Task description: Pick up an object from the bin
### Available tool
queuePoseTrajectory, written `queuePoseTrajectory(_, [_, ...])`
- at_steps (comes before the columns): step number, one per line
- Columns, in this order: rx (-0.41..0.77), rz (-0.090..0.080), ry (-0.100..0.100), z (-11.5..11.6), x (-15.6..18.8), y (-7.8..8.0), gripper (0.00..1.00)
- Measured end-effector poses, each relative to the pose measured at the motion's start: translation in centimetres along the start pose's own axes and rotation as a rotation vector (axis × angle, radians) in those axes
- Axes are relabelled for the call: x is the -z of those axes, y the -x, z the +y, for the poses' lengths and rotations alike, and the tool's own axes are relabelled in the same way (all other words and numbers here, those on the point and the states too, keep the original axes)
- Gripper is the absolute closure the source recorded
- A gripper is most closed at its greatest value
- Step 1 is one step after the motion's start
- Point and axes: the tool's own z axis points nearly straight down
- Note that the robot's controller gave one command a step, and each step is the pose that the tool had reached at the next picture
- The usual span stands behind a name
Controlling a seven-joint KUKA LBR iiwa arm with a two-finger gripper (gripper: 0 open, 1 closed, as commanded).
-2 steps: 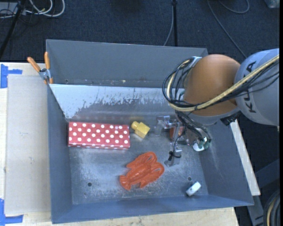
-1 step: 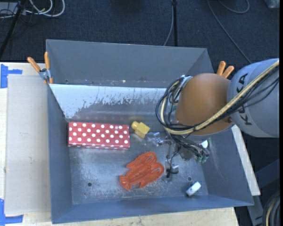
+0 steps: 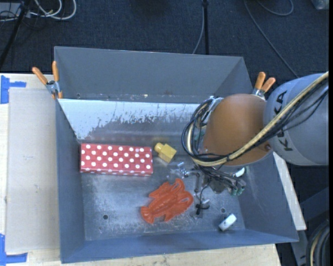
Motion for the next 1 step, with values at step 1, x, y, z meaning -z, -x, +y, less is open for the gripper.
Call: queuePoseTrajectory(1, [0.160,-0.004,-0.001,0.27,-6.09,-0.33,0.00])
